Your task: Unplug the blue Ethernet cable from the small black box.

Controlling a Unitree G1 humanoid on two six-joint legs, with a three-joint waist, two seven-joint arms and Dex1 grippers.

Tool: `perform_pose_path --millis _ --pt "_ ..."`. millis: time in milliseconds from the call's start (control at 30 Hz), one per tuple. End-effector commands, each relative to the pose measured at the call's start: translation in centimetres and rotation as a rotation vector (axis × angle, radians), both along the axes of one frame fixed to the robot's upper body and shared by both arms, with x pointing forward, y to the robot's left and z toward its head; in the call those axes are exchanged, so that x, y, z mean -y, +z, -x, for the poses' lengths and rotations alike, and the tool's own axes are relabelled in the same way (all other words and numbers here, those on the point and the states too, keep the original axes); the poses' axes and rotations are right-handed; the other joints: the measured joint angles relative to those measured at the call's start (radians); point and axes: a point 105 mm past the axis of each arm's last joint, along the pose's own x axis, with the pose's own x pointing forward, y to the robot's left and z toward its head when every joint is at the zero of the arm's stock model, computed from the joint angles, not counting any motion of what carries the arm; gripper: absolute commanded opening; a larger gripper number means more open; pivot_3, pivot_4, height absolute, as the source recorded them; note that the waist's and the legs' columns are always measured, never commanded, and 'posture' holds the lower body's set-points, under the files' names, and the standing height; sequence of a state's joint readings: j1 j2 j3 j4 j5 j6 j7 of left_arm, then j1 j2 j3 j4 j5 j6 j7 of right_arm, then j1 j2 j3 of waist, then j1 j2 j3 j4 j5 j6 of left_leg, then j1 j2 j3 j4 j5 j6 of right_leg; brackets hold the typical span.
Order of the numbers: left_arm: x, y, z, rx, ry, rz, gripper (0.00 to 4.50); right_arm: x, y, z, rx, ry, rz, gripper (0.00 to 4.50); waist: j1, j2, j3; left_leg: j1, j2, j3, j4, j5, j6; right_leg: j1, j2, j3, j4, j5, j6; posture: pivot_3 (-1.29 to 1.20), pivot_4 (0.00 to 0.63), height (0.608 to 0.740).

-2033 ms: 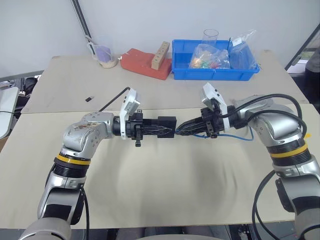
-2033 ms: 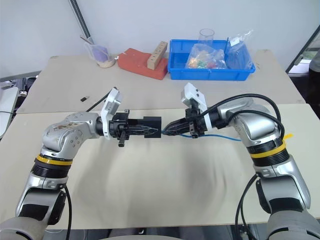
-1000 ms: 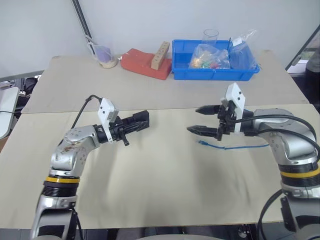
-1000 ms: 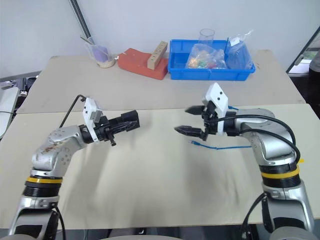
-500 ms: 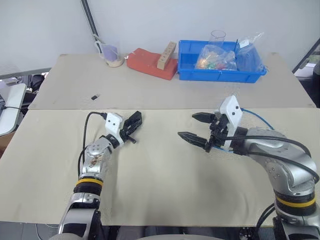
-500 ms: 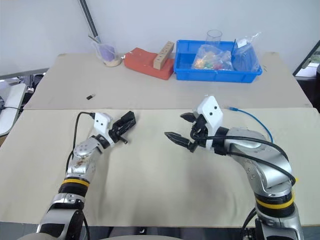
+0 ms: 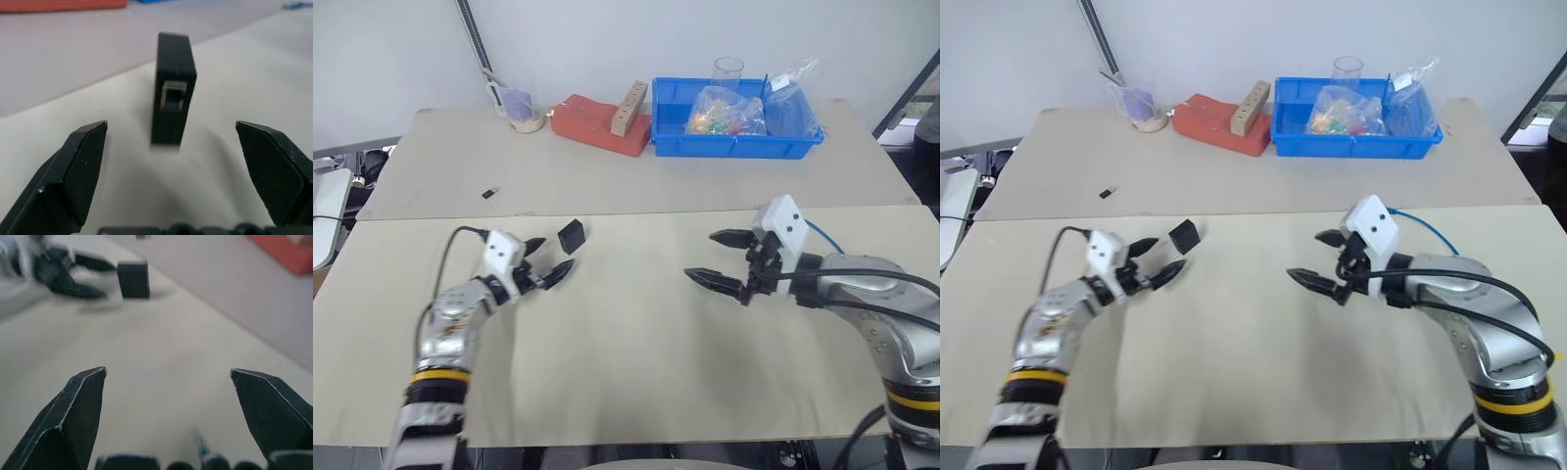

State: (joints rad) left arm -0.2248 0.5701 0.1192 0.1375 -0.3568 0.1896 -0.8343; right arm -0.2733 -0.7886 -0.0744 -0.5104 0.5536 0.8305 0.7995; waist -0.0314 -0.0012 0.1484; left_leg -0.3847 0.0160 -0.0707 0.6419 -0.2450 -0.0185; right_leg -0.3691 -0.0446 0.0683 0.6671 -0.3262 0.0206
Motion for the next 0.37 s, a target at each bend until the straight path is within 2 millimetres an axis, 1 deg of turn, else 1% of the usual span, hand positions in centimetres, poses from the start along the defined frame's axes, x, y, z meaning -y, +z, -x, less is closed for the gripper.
perform_pose_path --millis 33,133,200,267,367 --pt "-0.2 3.6 2.0 0.012 -0.068 -0.037 4.48 1.3 1.3 0.5 0.057 0.035 0.010 4.50 0.004 0.000 0.000 0.000 0.000 -0.001 0.000 0.000 0.000 0.000 0.000 0.000 0.000 0.000 0.000 0.00 0.150 0.740" --pt "-1.0 6.2 3.7 0.034 -0.083 -0.151 4.48 3.4 0.9 0.6 0.041 -0.007 0.046 4.50 0.009 0.000 0.001 0.000 0.000 -0.002 0.000 0.000 0.000 0.002 0.000 0.000 -0.002 0.000 0.000 0.00 0.150 0.740" --pt "-1.2 7.4 3.9 0.059 -0.067 -0.171 4.48 4.0 0.7 0.5 0.037 -0.027 0.052 4.50 0.013 0.000 0.001 0.000 -0.001 -0.002 0.000 0.000 0.000 0.002 0.000 0.000 -0.002 0.000 0.000 0.00 0.150 0.740" --pt "-1.2 7.9 3.8 0.065 -0.052 -0.172 4.48 4.3 0.6 0.2 0.045 -0.045 0.051 4.50 0.014 0.000 0.000 0.001 -0.001 -0.001 0.000 0.000 0.000 0.002 -0.001 0.001 -0.002 0.000 0.000 0.00 0.150 0.740" --pt "-1.0 7.8 3.8 0.038 -0.052 -0.141 4.48 4.5 0.5 -0.2 0.053 -0.064 0.040 4.50 0.014 0.000 0.000 0.001 -0.001 0.001 0.000 0.000 0.000 0.002 0.000 0.001 -0.002 0.000 0.000 0.00 0.150 0.740"
